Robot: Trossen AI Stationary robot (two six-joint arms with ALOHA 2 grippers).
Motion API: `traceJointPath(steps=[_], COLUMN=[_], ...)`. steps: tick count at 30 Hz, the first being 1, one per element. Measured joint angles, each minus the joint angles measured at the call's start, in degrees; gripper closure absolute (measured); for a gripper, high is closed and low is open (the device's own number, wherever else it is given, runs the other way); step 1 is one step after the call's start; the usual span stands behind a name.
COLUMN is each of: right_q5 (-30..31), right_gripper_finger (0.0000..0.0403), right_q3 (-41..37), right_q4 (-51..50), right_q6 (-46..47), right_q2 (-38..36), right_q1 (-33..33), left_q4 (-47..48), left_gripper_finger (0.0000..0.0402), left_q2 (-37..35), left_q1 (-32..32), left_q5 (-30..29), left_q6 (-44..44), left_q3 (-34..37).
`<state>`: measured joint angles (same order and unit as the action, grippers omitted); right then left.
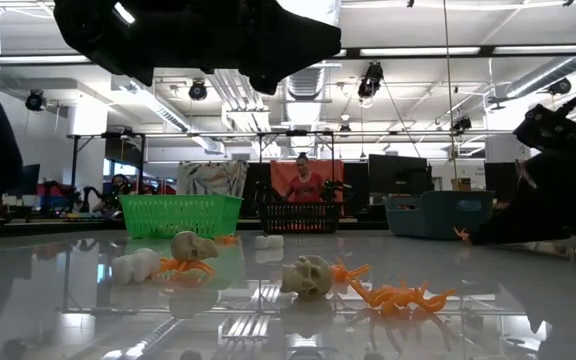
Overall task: Sort Halloween decoration
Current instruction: Put the orange spider toy into the black bin
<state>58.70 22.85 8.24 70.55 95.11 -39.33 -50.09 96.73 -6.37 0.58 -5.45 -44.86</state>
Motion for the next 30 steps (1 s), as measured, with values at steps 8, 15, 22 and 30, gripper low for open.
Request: traceJointPath(steps=[8, 15, 22, 30], right_q5=[0.3, -1.8, -1.7, -3.4], right_gripper_finger=[0.0258, 0.0258, 0.0257, 0.0226], right_q3=[0.1, 0.1, 0.1, 0.3], right_q4=[-0.1, -0.2, -0.2, 0.5], right_q6=[-0.9, -1.2, -2.9, -3.9], right_q2=[-0.9, -1.0, -1.0, -1.1], right_q1=[0.0, 0.6, 0.8, 4.4], left_q4=[0.0, 0.0, 0.0, 0.1], left_gripper_finger=[0.0286, 0.0286, 0.0286, 0.0286], left_q2=[0.0, 0.0, 0.0, 0.0], left_q1=[0.0, 0.0, 0.0, -0.1], left_q5=[0.0, 0.0, 0.0, 0.2], left_q6=[0.0, 0.0, 0.0, 0.0], left_q3=[0.0, 0.0, 0.0, 0.0])
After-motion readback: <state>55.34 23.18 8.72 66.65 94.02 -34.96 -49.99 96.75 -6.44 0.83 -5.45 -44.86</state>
